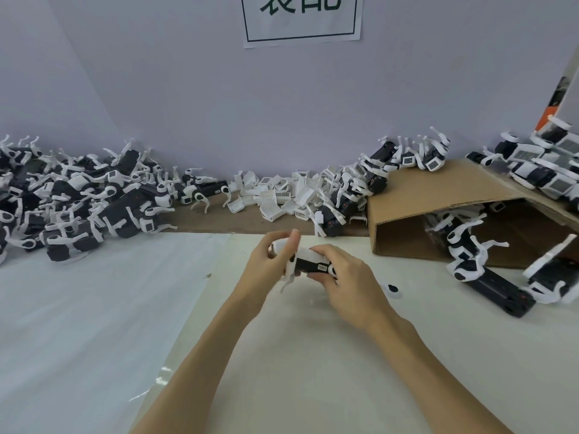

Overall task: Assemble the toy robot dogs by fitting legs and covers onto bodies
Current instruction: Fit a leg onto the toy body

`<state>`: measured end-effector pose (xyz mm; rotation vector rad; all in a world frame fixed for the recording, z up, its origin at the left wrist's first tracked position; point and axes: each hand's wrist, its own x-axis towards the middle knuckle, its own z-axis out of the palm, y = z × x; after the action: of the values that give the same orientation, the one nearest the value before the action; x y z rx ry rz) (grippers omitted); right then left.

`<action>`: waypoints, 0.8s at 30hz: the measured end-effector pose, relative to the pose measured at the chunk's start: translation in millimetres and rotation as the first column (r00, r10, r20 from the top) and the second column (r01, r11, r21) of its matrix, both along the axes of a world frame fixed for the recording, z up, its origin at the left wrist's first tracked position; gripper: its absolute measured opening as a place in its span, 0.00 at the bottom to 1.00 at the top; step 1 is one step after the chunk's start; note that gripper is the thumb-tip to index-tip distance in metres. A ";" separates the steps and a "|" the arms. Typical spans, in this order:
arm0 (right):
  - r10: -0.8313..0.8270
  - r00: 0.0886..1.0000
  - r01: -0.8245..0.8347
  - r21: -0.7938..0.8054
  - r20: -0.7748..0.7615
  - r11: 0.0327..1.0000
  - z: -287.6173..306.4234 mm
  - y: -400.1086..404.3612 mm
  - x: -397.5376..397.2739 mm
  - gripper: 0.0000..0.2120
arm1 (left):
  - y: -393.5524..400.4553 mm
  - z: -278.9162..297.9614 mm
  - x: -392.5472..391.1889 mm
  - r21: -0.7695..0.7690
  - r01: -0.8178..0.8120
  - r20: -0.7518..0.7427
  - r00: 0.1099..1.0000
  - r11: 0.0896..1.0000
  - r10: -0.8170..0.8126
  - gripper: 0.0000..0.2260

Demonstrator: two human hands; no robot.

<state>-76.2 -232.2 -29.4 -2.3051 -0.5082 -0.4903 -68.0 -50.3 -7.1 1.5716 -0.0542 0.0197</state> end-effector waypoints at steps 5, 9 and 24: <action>0.047 0.993 -0.030 0.161 -0.107 0.987 -2.3 -18.8 3.8 0.18 | 11.1 -0.6 2.2 -0.032 0.161 -0.056 0.985 0.986 -0.163 0.18; 0.079 0.968 -0.034 0.185 -0.237 0.982 -4.9 -17.0 7.7 0.23 | 15.8 1.2 6.4 -0.063 0.069 -0.023 0.997 0.996 -0.071 0.16; 0.555 0.829 0.087 0.996 -0.068 -0.008 93.2 -62.2 34.5 0.24 | 35.0 -2.1 16.8 -0.456 -0.133 -0.240 0.970 0.880 0.023 0.26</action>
<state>-41.6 -294.3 63.8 -0.7318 -0.1515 0.0202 -51.3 -15.3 -9.2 1.0772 0.1856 -0.0798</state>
